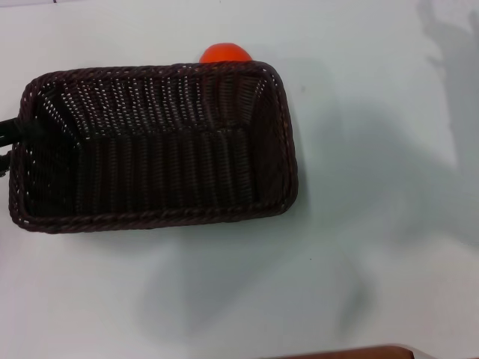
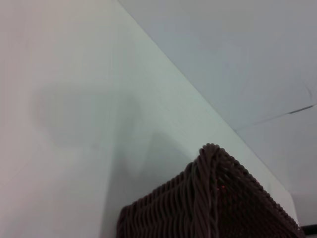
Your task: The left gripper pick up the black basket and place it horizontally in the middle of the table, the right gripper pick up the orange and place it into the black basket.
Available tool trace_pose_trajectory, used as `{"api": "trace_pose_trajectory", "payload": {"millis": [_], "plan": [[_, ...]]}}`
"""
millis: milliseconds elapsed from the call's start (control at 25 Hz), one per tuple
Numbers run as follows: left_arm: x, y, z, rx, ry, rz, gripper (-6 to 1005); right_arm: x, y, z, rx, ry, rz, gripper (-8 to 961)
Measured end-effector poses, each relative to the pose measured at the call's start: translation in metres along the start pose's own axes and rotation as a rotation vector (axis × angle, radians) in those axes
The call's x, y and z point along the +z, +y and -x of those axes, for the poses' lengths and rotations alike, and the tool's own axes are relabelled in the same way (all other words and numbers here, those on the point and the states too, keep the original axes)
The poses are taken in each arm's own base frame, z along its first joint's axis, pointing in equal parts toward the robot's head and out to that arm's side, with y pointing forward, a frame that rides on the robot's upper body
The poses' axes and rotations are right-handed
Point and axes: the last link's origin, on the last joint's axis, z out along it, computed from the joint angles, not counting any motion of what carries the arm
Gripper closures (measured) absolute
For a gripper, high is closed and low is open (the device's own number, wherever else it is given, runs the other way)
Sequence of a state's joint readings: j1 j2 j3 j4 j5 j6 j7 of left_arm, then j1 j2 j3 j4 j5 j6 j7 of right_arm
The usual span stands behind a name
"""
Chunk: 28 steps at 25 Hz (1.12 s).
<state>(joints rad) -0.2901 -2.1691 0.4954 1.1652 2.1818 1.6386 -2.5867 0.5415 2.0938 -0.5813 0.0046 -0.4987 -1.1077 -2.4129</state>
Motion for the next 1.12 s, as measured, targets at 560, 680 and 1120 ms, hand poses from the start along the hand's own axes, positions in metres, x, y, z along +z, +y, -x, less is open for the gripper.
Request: {"api": "trace_pose_trajectory", "payload": {"millis": [560,680,1120], "plan": [[-0.012,-0.006,0.002,0.033,0.008,0.043,284,0.016,-0.02,0.001,-0.07,-0.072,-0.122,68],[-0.016,-0.014,-0.002,0.062,0.028,0.041,284,0.02,-0.025,-0.001,-0.086,-0.082,-0.152,70],[-0.064,-0.023,-0.018,0.393,0.42,0.178,283,0.042,-0.052,-0.023,-0.05,-0.219,-0.377,79]]}}
